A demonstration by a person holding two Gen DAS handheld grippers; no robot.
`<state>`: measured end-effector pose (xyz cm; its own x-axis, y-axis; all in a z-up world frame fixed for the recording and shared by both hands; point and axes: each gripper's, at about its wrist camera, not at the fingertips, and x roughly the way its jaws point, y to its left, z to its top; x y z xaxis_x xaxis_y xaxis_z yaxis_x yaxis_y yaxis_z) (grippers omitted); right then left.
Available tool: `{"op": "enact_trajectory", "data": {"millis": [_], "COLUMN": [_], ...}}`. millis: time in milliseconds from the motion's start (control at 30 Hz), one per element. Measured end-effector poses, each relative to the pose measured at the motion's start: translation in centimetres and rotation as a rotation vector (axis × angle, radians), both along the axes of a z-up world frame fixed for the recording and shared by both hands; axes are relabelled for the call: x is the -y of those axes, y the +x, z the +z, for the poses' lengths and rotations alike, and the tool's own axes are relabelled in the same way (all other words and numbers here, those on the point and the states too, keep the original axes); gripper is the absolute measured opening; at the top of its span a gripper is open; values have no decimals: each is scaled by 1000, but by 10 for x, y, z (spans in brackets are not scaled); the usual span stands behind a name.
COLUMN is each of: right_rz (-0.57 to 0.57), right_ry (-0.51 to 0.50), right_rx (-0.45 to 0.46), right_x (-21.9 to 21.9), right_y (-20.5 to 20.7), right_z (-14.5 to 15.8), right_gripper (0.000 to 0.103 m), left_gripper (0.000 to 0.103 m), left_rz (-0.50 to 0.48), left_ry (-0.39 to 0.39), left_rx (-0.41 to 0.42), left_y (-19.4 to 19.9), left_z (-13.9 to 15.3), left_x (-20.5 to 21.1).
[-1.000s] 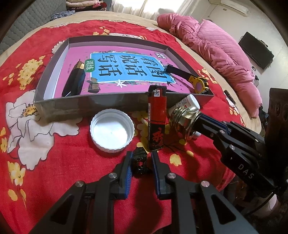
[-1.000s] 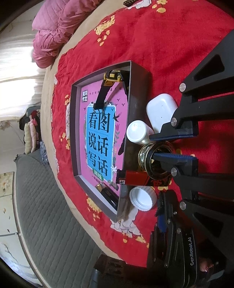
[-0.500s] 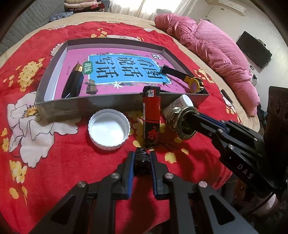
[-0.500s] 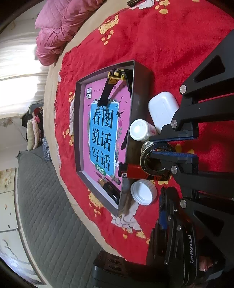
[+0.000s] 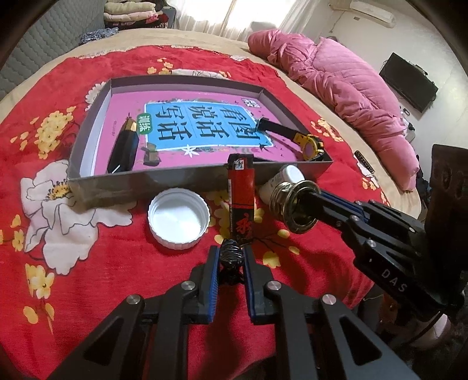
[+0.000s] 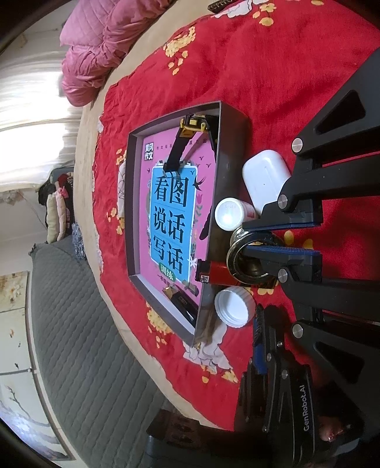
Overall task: Organize rigid objects
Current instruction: 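Lift the clip over the box with the left gripper while the right gripper lifts the jar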
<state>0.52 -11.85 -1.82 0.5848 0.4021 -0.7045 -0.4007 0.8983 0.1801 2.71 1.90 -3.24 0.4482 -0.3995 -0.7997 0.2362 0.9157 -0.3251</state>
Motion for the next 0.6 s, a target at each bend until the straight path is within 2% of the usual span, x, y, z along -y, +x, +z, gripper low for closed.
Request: {"op": "enact_trajectory", "data": {"millis": [600], "right_rz": [0], "right_ry": [34], "right_rx": [45], "right_x": [1], "right_y": [-10], "right_z": [18], "right_gripper": [9], "left_gripper": [16], "left_rz": [27], "left_ry": [2], "left_rx": [82], "left_y": [-6], "left_z": [22], "left_x": [-7]}}
